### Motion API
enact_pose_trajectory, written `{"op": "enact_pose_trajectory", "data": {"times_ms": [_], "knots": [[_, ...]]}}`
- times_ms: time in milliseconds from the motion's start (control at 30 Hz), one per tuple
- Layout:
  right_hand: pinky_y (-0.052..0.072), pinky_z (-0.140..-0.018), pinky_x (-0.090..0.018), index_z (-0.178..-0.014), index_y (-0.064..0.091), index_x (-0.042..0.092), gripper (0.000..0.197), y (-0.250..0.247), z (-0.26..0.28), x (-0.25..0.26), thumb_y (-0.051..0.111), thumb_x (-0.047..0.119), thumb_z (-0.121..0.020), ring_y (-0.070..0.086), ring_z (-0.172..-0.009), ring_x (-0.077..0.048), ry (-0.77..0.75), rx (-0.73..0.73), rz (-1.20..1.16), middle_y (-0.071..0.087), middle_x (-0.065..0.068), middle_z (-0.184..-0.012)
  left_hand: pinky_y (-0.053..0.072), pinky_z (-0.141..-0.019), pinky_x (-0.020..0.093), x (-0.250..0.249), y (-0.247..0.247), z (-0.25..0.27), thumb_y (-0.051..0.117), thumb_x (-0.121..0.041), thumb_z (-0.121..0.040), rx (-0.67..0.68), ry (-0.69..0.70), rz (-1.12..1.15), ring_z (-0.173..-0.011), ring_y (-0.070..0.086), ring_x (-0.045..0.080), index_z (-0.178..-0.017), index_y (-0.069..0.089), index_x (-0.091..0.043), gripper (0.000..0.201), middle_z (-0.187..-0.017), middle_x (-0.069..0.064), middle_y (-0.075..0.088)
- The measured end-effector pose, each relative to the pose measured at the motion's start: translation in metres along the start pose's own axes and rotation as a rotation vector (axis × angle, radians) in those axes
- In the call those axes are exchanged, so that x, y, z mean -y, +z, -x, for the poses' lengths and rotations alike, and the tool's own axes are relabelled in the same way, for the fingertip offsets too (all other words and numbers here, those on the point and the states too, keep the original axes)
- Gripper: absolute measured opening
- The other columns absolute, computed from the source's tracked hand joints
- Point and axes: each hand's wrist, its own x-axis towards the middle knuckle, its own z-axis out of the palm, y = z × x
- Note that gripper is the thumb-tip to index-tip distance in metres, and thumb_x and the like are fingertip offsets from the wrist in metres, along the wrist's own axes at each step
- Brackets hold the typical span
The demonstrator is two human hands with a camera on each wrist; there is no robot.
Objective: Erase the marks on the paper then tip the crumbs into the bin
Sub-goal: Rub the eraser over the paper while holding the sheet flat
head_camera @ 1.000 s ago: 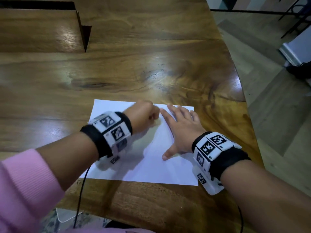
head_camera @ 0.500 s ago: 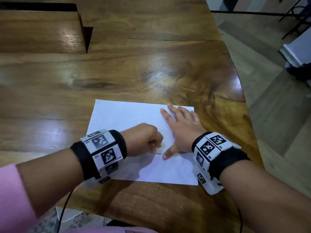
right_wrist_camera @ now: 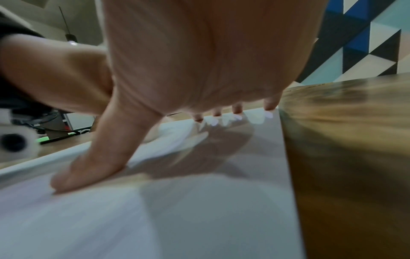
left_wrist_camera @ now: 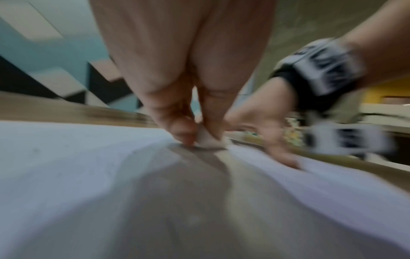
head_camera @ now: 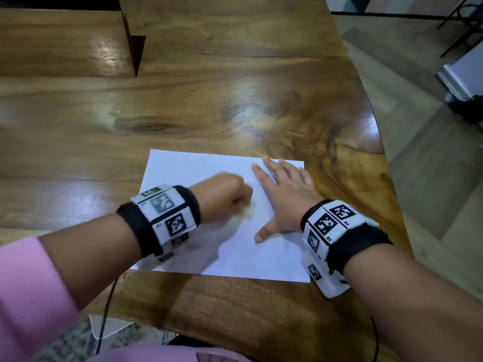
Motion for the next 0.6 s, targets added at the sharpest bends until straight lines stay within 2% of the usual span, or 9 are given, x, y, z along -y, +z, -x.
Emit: {"op": "enact_pose_trajectory", "data": {"times_ms": [67, 100, 200, 267, 333, 400, 500, 533, 600], "knots": [[-0.005, -0.116, -0.049, -0.148, -0.017, 0.032, 0.140, 0.000, 0.000, 0.000, 0.074, 0.072, -0.049, -0.016, -0.144, -0.021, 0.001, -0.006, 0.002, -0.020, 0.007, -0.157, 0.031, -0.069, 0.024, 0.008, -0.011, -0.018, 0.057, -0.007, -0.079, -0.161, -0.103, 0.018, -0.077, 0.046, 0.020, -0.088, 0.063, -0.008, 0.011, -0.083, 0.001, 0.048], [-0.005, -0.116, -0.049, -0.148, -0.016, 0.032, 0.140, 0.000, 0.001, 0.000, 0.074, 0.072, -0.049, -0.016, -0.145, -0.021, 0.002, -0.007, 0.003, -0.020, 0.007, -0.157, 0.033, -0.070, 0.024, 0.010, -0.014, -0.024, 0.057, -0.007, -0.079, -0.199, -0.133, 0.030, -0.078, 0.046, 0.020, -0.090, 0.062, -0.007, 0.012, -0.084, 0.002, 0.047], [-0.005, -0.116, -0.049, -0.148, -0.016, 0.032, 0.140, 0.000, 0.001, 0.001, 0.074, 0.072, -0.049, -0.015, -0.145, -0.022, 0.000, -0.010, 0.001, -0.020, 0.007, -0.157, 0.031, -0.068, 0.025, 0.006, -0.009, -0.015, 0.057, -0.010, -0.080, -0.149, -0.113, 0.030, -0.076, 0.045, 0.021, -0.085, 0.060, -0.007, 0.006, -0.082, 0.001, 0.046], [-0.004, -0.116, -0.049, -0.148, -0.016, 0.032, 0.140, 0.000, 0.000, 0.001, 0.075, 0.072, -0.049, -0.015, -0.145, -0.022, 0.003, -0.011, 0.004, -0.020, 0.007, -0.157, 0.026, -0.064, 0.024, -0.002, 0.003, 0.001, 0.056, -0.010, -0.080, -0.040, -0.012, 0.023, -0.073, 0.042, 0.018, -0.079, 0.059, -0.009, 0.003, -0.077, 0.000, 0.045], [-0.004, -0.117, -0.049, -0.148, -0.016, 0.031, 0.140, 0.000, 0.000, 0.001, 0.075, 0.072, -0.049, -0.015, -0.145, -0.022, 0.008, -0.008, 0.010, -0.020, 0.006, -0.157, 0.027, -0.063, 0.022, -0.006, 0.010, 0.013, 0.058, -0.012, -0.080, 0.076, 0.046, 0.013, -0.073, 0.043, 0.016, -0.079, 0.060, -0.010, 0.003, -0.077, 0.000, 0.047], [-0.004, -0.117, -0.049, -0.148, -0.016, 0.031, 0.140, 0.000, 0.000, 0.002, 0.075, 0.072, -0.049, -0.016, -0.145, -0.022, 0.010, -0.004, 0.011, -0.021, 0.006, -0.157, 0.032, -0.067, 0.023, -0.001, 0.006, 0.009, 0.059, -0.012, -0.080, 0.036, 0.023, 0.010, -0.077, 0.049, 0.019, -0.083, 0.062, -0.011, 0.004, -0.080, 0.000, 0.049], [-0.005, -0.116, -0.048, -0.148, -0.016, 0.033, 0.140, 0.000, 0.001, 0.001, 0.075, 0.071, -0.049, -0.016, -0.145, -0.021, 0.013, -0.006, 0.003, -0.020, 0.007, -0.157, 0.043, -0.073, 0.031, 0.014, -0.008, -0.009, 0.058, -0.007, -0.079, -0.212, -0.170, 0.053, -0.085, 0.056, 0.031, -0.088, 0.062, -0.007, 0.009, -0.087, 0.009, 0.056], [-0.005, -0.116, -0.048, -0.148, -0.016, 0.033, 0.140, 0.000, 0.001, 0.001, 0.075, 0.071, -0.049, -0.016, -0.145, -0.021, 0.012, -0.005, 0.004, -0.021, 0.007, -0.157, 0.045, -0.074, 0.033, 0.016, -0.011, -0.010, 0.059, -0.008, -0.079, -0.242, -0.194, 0.066, -0.084, 0.056, 0.032, -0.087, 0.062, -0.006, 0.008, -0.086, 0.010, 0.056], [-0.006, -0.116, -0.048, -0.148, -0.016, 0.033, 0.140, 0.000, 0.001, 0.000, 0.075, 0.071, -0.049, -0.016, -0.144, -0.020, 0.010, -0.007, 0.000, -0.021, 0.007, -0.156, 0.042, -0.070, 0.029, 0.011, -0.009, -0.001, 0.060, -0.009, -0.078, -0.137, -0.107, 0.045, -0.078, 0.054, 0.028, -0.079, 0.062, -0.009, 0.002, -0.079, 0.005, 0.055]]}}
